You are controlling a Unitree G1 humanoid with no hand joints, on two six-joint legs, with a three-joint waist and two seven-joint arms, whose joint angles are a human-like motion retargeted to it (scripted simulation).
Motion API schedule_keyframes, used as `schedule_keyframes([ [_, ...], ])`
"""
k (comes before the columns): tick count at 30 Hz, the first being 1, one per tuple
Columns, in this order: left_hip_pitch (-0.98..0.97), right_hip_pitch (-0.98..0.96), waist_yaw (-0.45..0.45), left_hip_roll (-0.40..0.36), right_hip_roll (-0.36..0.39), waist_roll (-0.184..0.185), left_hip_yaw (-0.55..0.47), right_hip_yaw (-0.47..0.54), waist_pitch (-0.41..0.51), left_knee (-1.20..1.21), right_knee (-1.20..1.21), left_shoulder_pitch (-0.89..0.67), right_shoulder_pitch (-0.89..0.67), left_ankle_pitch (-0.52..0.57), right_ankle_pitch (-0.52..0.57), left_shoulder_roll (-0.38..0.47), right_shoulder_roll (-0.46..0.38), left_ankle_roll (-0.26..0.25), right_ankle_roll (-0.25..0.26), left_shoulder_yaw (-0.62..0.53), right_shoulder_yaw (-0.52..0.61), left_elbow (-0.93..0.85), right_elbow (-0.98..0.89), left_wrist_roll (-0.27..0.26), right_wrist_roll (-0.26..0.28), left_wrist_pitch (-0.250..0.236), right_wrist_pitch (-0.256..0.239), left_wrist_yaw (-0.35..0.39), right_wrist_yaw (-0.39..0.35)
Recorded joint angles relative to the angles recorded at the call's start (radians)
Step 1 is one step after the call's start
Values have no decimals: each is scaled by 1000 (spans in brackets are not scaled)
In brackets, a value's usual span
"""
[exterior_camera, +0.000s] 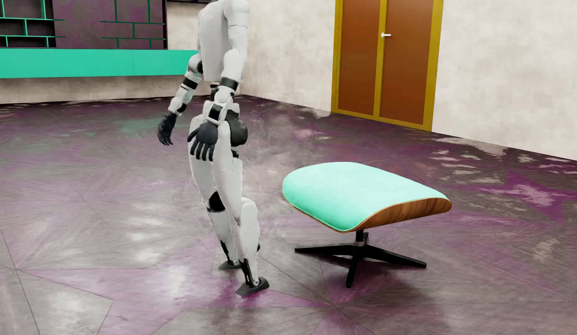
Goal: Sit down on green chair
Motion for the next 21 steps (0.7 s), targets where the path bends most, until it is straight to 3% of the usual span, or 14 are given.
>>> schedule_keyframes([
  [4, 11, 6, 0, -1, -3, 4, 9, -6, -17, -1, 2, 42, 49, -8, -5, -7, -24, -1, 5, 28, -2, 10, 34, -1, -67, 2, -16, -13, 79],
  [14, -17, -16, -1, -2, 12, 4, -3, 17, 17, 8, -9, 0, -10, 4, 24, -33, 2, 24, -19, -21, 40, -105, -80, -27, -36, -10, -30, -15, 80],
  [18, -111, -108, 9, 2, 12, -8, -21, 38, 61, 87, 78, -70, -72, 9, 16, -27, 13, 36, -31, -59, 87, -116, -138, -25, -30, -2, -30, 2, 88],
  [21, -317, -293, 16, 26, -14, -13, -54, 88, 140, 322, 284, -164, -174, -44, -23, -14, 15, 22, -12, -111, 166, -159, -172, -31, -45, 9, -23, 18, 82],
])
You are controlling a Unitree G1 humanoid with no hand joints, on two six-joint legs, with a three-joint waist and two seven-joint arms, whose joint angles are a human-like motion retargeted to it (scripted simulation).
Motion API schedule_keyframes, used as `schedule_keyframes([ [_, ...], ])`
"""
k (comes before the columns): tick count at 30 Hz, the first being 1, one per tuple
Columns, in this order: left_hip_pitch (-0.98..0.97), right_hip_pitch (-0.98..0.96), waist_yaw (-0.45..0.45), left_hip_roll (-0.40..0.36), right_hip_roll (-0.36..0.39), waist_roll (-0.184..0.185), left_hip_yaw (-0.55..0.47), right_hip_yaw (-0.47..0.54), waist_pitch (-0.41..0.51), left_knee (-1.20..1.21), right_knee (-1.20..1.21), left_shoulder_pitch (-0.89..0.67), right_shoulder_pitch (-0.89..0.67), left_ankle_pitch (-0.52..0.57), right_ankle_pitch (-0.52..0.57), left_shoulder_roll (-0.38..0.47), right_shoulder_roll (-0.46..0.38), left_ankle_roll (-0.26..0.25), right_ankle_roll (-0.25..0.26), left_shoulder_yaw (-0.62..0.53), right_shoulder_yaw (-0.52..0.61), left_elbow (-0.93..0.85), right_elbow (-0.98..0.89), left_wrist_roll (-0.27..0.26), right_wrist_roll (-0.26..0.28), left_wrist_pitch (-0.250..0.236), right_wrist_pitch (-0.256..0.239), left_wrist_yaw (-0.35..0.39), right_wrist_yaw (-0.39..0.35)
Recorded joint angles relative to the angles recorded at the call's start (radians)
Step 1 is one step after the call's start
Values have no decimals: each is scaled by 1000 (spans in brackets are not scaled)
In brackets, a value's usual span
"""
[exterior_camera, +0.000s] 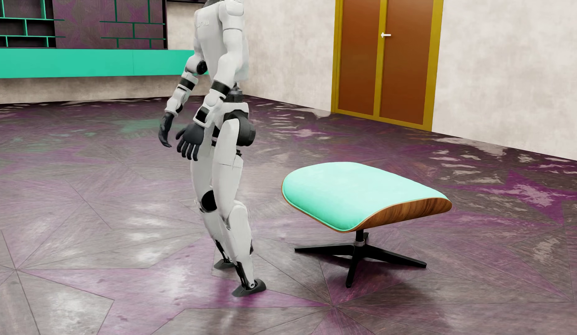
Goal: Sit down on green chair
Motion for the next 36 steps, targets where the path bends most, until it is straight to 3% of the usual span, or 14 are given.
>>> schedule_keyframes([
  [2, -121, -117, 4, 15, -33, -3, -15, 23, 69, 133, 128, -59, -71, -31, -24, 8, -7, -20, 34, -34, 72, -43, -17, -3, -12, 3, 4, 13, -5],
  [7, -451, -417, 4, 61, -59, 2, -37, 87, 269, 513, 458, -208, -276, -120, -93, 75, -103, -59, 42, -135, 291, -235, -224, 6, -54, -19, -13, 23, 30],
  [10, -672, -627, 2, 84, -63, 6, -66, 136, 376, 740, 667, -322, -459, -168, -136, 190, -190, -76, 61, -240, 461, -438, -398, 41, -94, -93, -77, 6, 0],
  [12, -807, -759, 4, 96, -65, 1, -88, 168, 444, 880, 802, -416, -612, -199, -170, 289, -245, -90, 77, -300, 583, -592, -514, 29, -119, -126, -131, 1, -12],
  [14, -933, -882, 10, 95, -81, -2, -109, 198, 505, 1013, 936, -533, -752, -226, -203, 380, -307, -103, 96, -374, 698, -736, -637, -21, -93, -121, -128, 11, -39],
  [18, -1160, -1098, 15, 107, -97, -1, -146, 256, 594, 1260, 1181, -697, -969, -274, -259, 574, -493, -142, 129, -478, 880, -1014, -927, -165, 31, -146, -107, 181, -324],
  [22, -1345, -1264, 15, 138, -92, -9, -194, 297, 652, 1463, 1369, -716, -1082, -292, -281, 733, -625, -174, 165, -463, 955, -1248, -1132, -243, 82, -199, -120, 344, -502],
  [26, -1452, -1360, 18, 143, -83, -16, -229, 323, 689, 1601, 1499, -667, -1079, -279, -265, 805, -723, -177, 179, -394, 937, -1393, -1246, -266, 87, -233, -135, 421, -601],
  [29, -1454, -1364, 16, 145, -83, -16, -237, 335, 689, 1651, 1552, -591, -996, -240, -232, 799, -737, -176, 185, -329, 859, -1406, -1247, -255, 71, -234, -131, 432, -606],
  [33, -1348, -1270, 17, 141, -89, -20, -222, 331, 642, 1619, 1532, -447, -750, -167, -174, 678, -654, -163, 172, -225, 631, -1270, -1118, -189, 26, -189, -115, 318, -479],
  [36, -1243, -1155, 17, 136, -93, -6, -213, 325, 582, 1634, 1547, -283, -541, -163, -178, 507, -514, -140, 155, -92, 422, -1107, -948, -100, -35, -163, -113, 235, -334],
])
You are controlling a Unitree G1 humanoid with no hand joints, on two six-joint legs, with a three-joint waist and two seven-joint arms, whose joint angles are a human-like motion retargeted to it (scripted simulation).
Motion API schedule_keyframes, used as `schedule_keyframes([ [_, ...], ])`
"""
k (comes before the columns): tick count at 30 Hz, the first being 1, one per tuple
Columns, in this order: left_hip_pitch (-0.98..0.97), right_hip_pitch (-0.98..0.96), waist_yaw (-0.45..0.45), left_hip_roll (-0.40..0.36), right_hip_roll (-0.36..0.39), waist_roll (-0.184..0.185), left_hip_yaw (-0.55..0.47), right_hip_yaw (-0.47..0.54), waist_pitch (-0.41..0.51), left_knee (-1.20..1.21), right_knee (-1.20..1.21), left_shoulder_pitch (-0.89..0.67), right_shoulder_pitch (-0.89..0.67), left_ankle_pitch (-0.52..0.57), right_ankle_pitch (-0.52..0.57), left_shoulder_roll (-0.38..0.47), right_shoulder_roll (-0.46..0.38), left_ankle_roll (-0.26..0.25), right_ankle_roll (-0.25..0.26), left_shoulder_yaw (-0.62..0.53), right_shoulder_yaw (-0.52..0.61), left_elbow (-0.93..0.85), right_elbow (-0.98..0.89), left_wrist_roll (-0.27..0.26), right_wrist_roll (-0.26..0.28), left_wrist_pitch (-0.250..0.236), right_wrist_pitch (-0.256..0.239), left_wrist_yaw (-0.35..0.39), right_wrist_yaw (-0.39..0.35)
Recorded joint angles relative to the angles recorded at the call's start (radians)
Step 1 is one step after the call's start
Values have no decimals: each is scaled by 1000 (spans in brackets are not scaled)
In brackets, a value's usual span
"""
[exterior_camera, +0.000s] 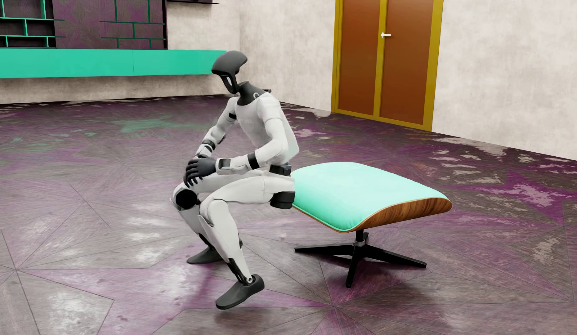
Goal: Sit down on green chair
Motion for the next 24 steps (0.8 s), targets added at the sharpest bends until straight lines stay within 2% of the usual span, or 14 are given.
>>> schedule_keyframes([
  [2, 59, 63, 0, -3, -7, 1, 4, -9, -49, -3, -1, 116, 159, 4, -3, -131, 114, 7, -6, 98, -170, 121, 128, 41, -29, 9, 5, 19, 40],
  [3, 82, 86, 0, -4, -8, -1, 5, -12, -70, -9, -5, 165, 235, 6, -2, -186, 165, 9, -8, 147, -250, 183, 184, 26, -19, 12, 22, 58, 0],
  [5, 117, 117, 2, -14, -7, -2, 8, -17, -98, -21, -15, 245, 363, 14, 8, -286, 244, 18, -16, 233, -385, 295, 278, -4, 35, 22, 60, 157, -110],
  [7, 148, 147, 6, -27, -7, 4, 8, -20, -120, -29, -24, 308, 456, 22, 19, -365, 320, 33, -14, 279, -480, 454, 406, -83, 129, 50, 116, 238, -178],
  [9, 185, 179, 3, -41, -9, 8, 14, -30, -134, -34, -32, 344, 490, 24, 27, -405, 383, 54, -19, 308, -550, 674, 614, -113, 241, 121, 178, 163, -108],
  [11, 217, 213, 4, -43, -7, 13, 22, -38, -149, -33, -36, 350, 508, 20, 29, -409, 409, 77, -17, 290, -583, 941, 852, -66, 275, 200, 247, -19, 23],
  [13, 242, 238, 6, -47, -9, 19, 27, -45, -163, -31, -39, 347, 553, 17, 29, -419, 409, 93, -16, 227, -589, 1160, 1036, 104, 208, 213, 262, -216, 154],
  [14, 249, 248, 6, -52, -15, 23, 29, -48, -172, -30, -40, 366, 591, 16, 27, -440, 408, 98, -15, 188, -594, 1208, 1088, 217, 133, 199, 257, -295, 238],
  [15, 253, 253, 6, -50, -14, 25, 30, -49, -179, -30, -41, 396, 636, 15, 28, -461, 409, 99, -17, 180, -599, 1233, 1100, 286, 59, 188, 238, -339, 311],
  [16, 256, 258, 6, -48, -13, 26, 31, -50, -187, -29, -42, 441, 688, 16, 27, -478, 412, 97, -19, 199, -617, 1242, 1096, 297, 21, 189, 218, -356, 370],
  [17, 258, 260, 6, -46, -13, 29, 31, -50, -194, -30, -43, 484, 741, 15, 27, -490, 418, 95, -20, 229, -639, 1244, 1085, 273, -4, 195, 201, -332, 388],
  [20, 267, 267, 7, -46, -22, 28, 33, -49, -209, -35, -41, 575, 871, 18, 24, -499, 460, 82, -22, 282, -705, 1175, 1046, 189, 11, 182, 184, -314, 395],
  [23, 285, 282, 8, -46, -29, 27, 37, -49, -210, -41, -41, 567, 899, 21, 23, -510, 491, 76, -25, 269, -706, 1101, 1015, 201, 29, 160, 185, -326, 376],
  [24, 289, 286, 7, -47, -32, 28, 37, -48, -211, -43, -41, 553, 888, 22, 22, -517, 487, 75, -26, 256, -699, 1099, 1006, 198, 10, 163, 177, -320, 402],
])
